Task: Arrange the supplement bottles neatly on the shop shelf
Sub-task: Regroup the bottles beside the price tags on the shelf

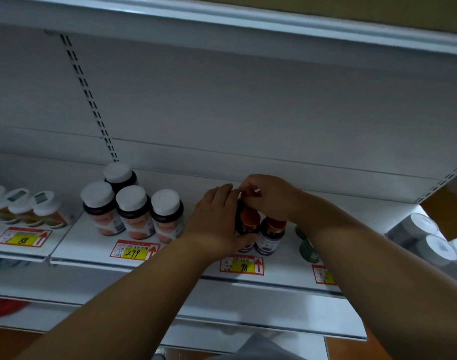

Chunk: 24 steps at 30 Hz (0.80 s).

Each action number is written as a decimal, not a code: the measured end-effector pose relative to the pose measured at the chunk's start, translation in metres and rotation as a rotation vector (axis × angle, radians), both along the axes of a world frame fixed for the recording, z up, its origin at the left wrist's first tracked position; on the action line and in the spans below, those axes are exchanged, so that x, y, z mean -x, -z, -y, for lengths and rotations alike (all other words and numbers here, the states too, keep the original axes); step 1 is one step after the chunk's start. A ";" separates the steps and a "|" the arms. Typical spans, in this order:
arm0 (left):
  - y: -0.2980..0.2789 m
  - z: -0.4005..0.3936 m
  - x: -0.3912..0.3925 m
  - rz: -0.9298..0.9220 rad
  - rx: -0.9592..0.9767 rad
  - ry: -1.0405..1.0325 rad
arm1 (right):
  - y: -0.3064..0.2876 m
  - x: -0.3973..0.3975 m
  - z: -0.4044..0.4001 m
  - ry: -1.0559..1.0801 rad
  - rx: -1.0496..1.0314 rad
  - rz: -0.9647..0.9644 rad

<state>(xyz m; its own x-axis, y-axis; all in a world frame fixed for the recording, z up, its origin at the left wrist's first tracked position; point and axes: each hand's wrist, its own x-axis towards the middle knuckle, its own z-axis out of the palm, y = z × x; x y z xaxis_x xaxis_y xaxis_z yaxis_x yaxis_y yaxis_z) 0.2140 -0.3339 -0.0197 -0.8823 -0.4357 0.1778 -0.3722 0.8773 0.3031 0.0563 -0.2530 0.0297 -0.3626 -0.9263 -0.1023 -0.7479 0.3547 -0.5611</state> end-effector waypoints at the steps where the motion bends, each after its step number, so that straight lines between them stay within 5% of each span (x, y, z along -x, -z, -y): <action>1: -0.002 0.000 0.000 0.018 0.001 0.002 | 0.000 -0.001 0.000 0.012 -0.002 0.006; 5: -0.015 -0.002 -0.007 0.047 0.002 -0.008 | -0.006 -0.011 -0.004 0.043 0.062 -0.050; 13: -0.059 0.016 -0.085 -0.259 0.087 -0.040 | -0.045 -0.089 0.010 0.063 0.316 -0.125; 24: -0.072 0.141 -0.375 -0.209 0.129 -0.434 | -0.061 -0.357 0.179 -0.137 0.549 -0.005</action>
<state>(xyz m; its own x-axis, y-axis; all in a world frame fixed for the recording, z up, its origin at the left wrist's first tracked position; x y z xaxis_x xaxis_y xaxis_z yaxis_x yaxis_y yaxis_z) 0.5895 -0.4749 0.0523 -0.5642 -0.7177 0.4081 -0.6539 0.6902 0.3098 0.4134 -0.4320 0.0904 -0.2340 -0.8819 0.4093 -0.7700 -0.0889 -0.6318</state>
